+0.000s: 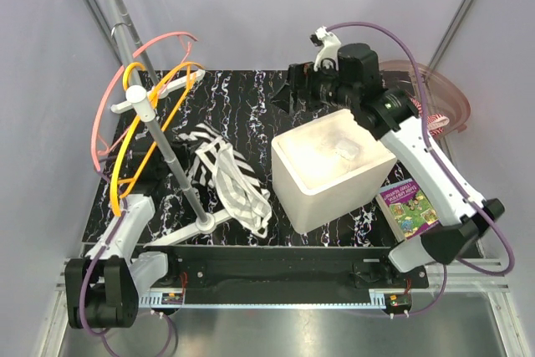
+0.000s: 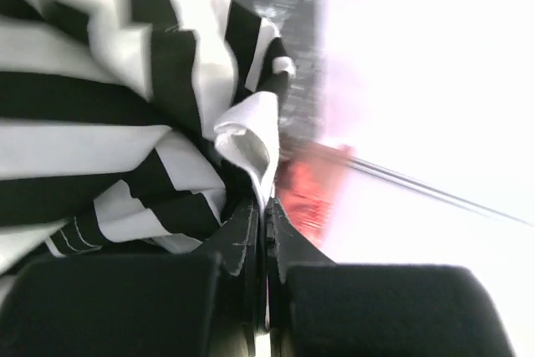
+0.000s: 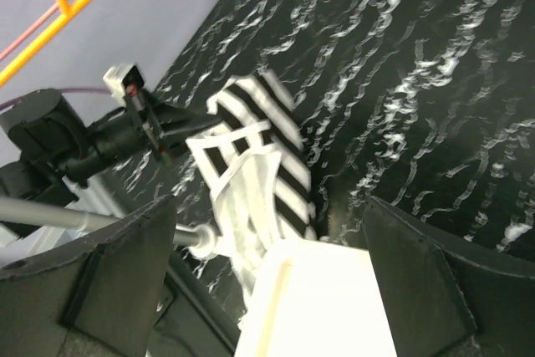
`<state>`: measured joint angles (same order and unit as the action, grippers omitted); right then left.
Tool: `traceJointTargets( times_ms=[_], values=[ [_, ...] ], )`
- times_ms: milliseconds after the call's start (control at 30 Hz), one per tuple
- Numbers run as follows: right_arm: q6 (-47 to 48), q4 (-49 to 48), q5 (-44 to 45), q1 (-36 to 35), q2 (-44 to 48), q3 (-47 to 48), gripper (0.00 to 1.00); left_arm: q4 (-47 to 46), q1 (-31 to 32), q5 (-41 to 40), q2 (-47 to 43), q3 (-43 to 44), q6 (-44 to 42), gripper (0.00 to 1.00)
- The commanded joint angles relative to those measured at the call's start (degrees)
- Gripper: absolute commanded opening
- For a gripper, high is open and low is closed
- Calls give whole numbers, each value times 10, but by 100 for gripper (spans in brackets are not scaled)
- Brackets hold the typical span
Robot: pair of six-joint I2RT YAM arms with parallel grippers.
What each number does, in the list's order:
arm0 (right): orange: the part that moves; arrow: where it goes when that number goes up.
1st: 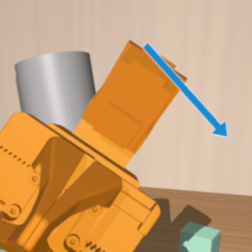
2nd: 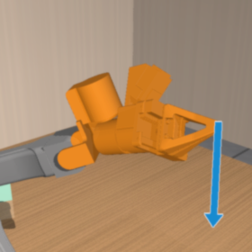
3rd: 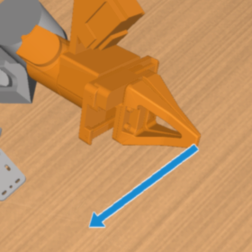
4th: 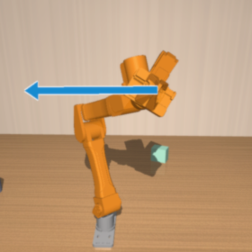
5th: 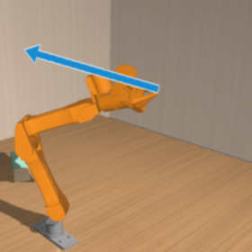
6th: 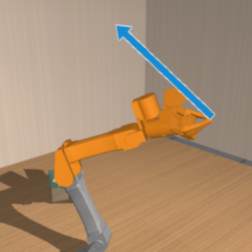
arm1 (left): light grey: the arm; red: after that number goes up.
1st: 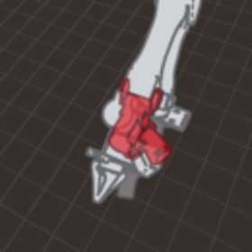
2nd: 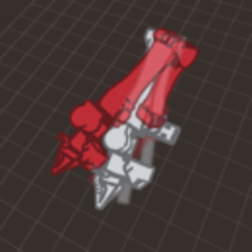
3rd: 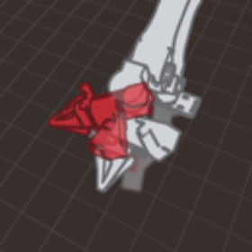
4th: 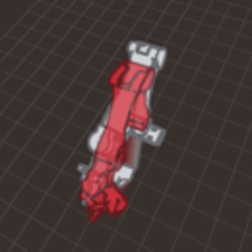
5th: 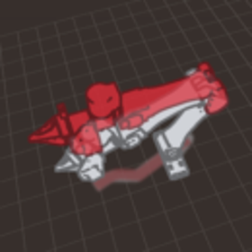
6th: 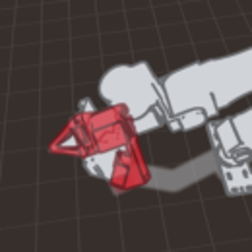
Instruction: Remove the tank top from the hanger
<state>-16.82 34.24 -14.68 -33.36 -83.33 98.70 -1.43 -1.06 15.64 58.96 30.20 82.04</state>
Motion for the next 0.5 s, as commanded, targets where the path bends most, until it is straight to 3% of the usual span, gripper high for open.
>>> traceJointTargets(
  times_ms=[0, 167, 467],
  values=[
    [-6, 15, -113, 2, -66, 70, 100, -104, 3, 55, -38, 14, 64, 0],
    [6, 28, -177, -9, -132, 117, 100, -115, 4, 84, -74, 14, 94, 0],
    [92, 41, -153, -95, -210, 149, 100, -139, 4, 115, -109, 17, 138, 0]
  ],
)
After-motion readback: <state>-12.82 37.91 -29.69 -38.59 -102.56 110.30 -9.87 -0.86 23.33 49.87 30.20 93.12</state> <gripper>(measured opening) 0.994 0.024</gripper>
